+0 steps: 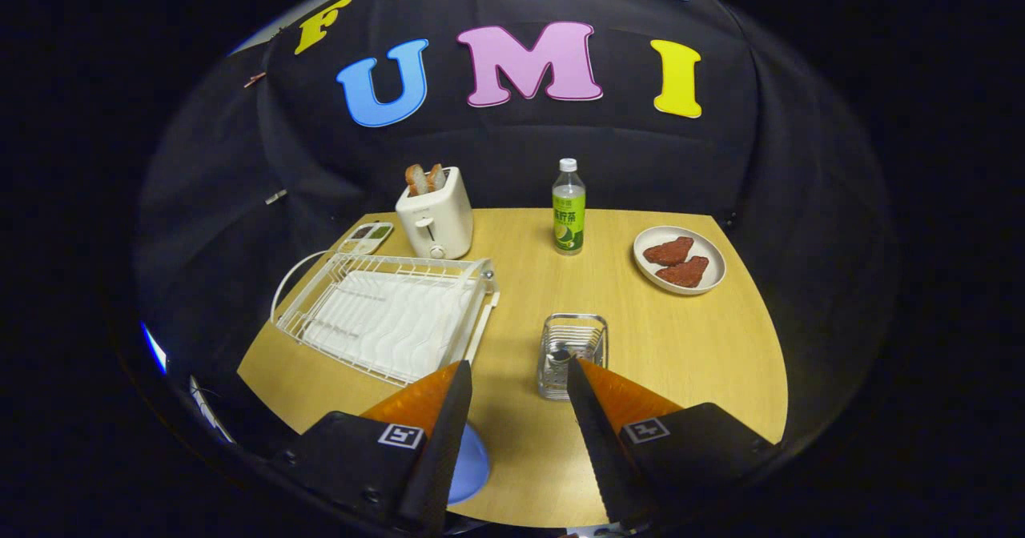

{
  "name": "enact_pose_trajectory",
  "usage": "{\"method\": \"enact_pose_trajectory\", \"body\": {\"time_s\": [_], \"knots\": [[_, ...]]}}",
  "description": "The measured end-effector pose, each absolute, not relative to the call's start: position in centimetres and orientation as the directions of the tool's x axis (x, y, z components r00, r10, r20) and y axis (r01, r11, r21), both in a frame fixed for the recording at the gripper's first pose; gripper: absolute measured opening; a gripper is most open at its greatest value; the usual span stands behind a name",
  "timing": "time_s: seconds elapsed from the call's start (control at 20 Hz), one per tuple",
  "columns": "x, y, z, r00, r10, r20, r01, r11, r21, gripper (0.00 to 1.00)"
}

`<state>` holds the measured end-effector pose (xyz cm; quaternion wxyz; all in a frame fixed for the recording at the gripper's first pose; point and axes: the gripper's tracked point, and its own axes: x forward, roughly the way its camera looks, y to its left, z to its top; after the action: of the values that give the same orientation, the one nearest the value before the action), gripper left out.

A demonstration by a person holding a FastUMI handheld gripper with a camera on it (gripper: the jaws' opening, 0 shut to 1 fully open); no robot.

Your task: Take the plate from the dish rack, then take the spoon from the basket and place it into the plate.

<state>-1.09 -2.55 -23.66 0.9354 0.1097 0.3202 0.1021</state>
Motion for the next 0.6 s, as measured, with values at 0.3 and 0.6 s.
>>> {"method": "enact_pose_trajectory", "body": {"time_s": [0.3, 0.6], "knots": [[0.9, -6.4, -29.6, 0.714, 0.186, -0.674, -0.091, 0.98, 0.174, 0.7], [0.8, -6.8, -33.2, 0.652, 0.187, -0.734, -0.08, 0.981, 0.18, 0.35]]}}
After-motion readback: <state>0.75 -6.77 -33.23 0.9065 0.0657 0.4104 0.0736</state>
